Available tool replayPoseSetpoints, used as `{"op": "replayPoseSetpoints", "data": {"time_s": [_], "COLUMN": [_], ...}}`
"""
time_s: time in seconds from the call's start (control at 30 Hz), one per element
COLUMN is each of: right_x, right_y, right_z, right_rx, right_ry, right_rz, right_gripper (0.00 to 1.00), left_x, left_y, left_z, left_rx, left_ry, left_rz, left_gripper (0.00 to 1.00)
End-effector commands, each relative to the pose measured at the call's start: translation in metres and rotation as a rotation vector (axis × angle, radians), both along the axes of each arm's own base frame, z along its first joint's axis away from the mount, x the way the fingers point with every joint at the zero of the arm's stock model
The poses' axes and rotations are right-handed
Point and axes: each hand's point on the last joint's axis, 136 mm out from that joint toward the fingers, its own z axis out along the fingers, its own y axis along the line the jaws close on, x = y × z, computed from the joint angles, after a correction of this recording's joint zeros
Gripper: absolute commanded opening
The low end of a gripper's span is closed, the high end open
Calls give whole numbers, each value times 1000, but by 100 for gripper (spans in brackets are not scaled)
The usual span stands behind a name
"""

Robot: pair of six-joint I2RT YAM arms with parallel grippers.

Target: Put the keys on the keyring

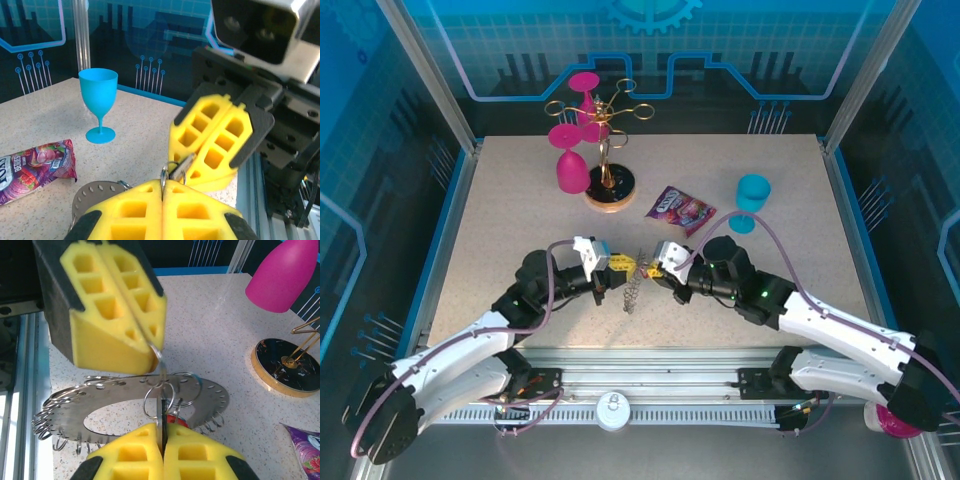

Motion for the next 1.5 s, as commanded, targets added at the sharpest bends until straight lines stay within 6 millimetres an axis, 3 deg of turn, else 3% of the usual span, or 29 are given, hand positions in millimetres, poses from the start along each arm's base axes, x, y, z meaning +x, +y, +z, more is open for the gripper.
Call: {"op": "replayPoseSetpoints", "data": {"time_s": [0.0,0.27,0.47,0.67,0.83,1.07,1.3,1.47], "right_x": [-3,-11,-13,4,0,-25,-29,-22], "right_y": [-3,1,6,-10,-22,4,19,15], "right_z": [18,31,41,18,-3,6,10,-2], "right_rx": [5,-60,-107,-244,-275,-204,-243,-333], "right_ry": [38,166,209,215,261,265,233,226], "right_rz": [-9,11,30,-83,-115,27,75,41], "right_gripper": [0,0,0,0,0,0,0,0], "left_x": [-12,-20,-10,-13,-14,3,9,6], "left_y": [-3,-7,-8,-9,-2,8,13,15], "left_z": [15,6,-6,16,33,51,51,56], "left_rx": [42,160,235,125,23,-201,-283,-305], "left_ry": [-118,-168,-164,-194,-191,-83,-22,-14], "left_rz": [-66,-143,-120,-113,-72,48,88,81], "left_gripper": [0,0,0,0,0,0,0,0]}}
